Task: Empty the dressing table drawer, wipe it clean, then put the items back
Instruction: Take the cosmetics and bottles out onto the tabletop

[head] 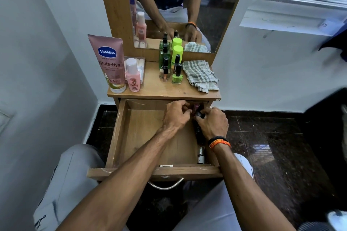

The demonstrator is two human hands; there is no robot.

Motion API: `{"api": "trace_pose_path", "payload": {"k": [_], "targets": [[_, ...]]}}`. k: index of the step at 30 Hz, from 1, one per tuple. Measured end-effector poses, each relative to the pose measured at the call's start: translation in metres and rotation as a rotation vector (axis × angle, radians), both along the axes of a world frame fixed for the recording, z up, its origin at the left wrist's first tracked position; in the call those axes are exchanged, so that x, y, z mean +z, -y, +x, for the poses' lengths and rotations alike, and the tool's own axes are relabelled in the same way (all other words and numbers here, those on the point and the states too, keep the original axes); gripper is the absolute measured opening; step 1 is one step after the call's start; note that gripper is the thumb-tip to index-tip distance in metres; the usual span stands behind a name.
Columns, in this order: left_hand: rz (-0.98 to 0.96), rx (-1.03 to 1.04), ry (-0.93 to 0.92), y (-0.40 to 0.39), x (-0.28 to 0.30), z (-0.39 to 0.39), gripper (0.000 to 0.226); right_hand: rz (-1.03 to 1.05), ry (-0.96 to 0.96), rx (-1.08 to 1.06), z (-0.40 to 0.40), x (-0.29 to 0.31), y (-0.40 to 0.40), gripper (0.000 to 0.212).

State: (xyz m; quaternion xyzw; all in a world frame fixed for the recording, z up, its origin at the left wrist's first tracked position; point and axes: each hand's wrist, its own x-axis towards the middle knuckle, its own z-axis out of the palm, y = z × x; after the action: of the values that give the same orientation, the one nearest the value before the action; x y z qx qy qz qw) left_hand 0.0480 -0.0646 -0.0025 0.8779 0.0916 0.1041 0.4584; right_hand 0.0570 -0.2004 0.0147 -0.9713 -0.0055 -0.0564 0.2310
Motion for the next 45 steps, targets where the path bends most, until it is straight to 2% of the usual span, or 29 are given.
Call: {"api": "trace_pose_path", "payload": {"k": [6,14,19,24,30,39,45], "targets": [[-0.078,0.079,0.018,0.015,-0.002,0.007,0.023,0.089,0.050,-0.040,-0.007,0.001,0.006,0.029],[-0.191,0.276,-0.116,0.033,-0.005,0.015,0.045,0.217,0.072,-0.090,-0.014,0.000,0.013,0.025],[-0.197,0.322,-0.125,0.038,-0.007,0.019,0.044,0.253,0.063,-0.087,-0.016,-0.002,0.017,0.027],[-0.181,0.347,-0.105,0.042,-0.009,0.018,0.025,0.284,0.076,-0.073,-0.018,-0.004,0.017,0.028],[-0.170,0.329,-0.070,0.042,-0.001,0.012,0.015,0.305,0.086,-0.054,-0.019,-0.006,0.017,0.028],[-0.063,0.178,0.032,0.013,-0.006,-0.013,0.016,0.343,0.118,-0.056,-0.020,-0.003,0.016,0.029],[-0.115,0.118,0.109,-0.011,0.010,-0.033,0.009,0.408,0.135,-0.036,-0.027,0.008,0.011,0.026]]}}
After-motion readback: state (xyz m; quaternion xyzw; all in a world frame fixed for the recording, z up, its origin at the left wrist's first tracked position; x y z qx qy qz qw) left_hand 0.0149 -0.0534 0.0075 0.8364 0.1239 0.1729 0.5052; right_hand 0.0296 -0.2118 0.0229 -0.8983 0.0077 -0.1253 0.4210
